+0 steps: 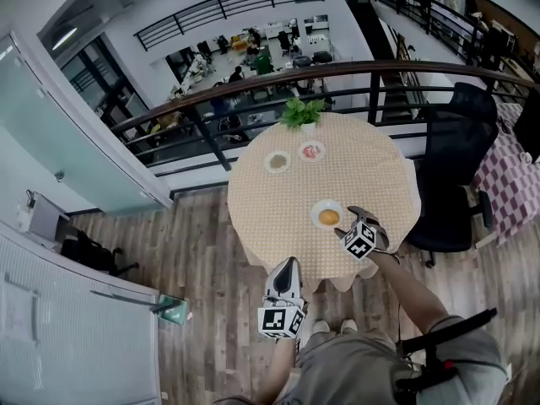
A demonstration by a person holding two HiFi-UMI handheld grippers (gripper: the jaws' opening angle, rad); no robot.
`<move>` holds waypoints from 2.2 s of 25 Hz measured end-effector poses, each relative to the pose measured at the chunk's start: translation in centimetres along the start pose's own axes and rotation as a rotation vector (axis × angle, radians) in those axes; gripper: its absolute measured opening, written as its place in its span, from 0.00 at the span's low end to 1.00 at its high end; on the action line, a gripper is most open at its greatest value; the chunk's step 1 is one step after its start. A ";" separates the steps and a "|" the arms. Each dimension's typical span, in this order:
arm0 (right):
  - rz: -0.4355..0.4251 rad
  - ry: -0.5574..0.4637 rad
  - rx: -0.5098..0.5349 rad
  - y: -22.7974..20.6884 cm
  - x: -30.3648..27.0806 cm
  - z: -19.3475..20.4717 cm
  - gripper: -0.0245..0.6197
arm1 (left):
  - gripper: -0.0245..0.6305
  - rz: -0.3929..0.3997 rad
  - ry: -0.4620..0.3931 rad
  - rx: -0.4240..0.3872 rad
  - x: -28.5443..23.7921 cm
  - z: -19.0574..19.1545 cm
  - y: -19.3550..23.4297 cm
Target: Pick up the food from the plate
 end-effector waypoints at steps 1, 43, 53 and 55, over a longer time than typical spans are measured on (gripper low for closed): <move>-0.003 0.014 0.003 -0.2 -0.9 0.1 0.53 | 0.05 -0.002 0.001 -0.001 0.0 0.0 0.1; -0.210 0.306 0.173 0.5 -24.4 3.5 0.53 | 0.05 0.039 0.113 -0.051 -2.1 -0.4 0.9; -0.264 0.299 0.158 0.7 -26.2 3.5 0.53 | 0.05 0.015 0.157 -0.049 -1.7 1.1 1.9; -0.289 0.312 0.156 0.6 -26.2 3.4 0.53 | 0.05 0.019 0.164 -0.052 -1.7 1.2 1.9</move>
Point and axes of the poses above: the fingertips, and each gripper's own axes: x backward along the fingers, y to its left, z out of its underside, the point moved 5 cm from there along x, backward along the fingers, and after that the axes turned 9 degrees about y, right-handed, at the moved point
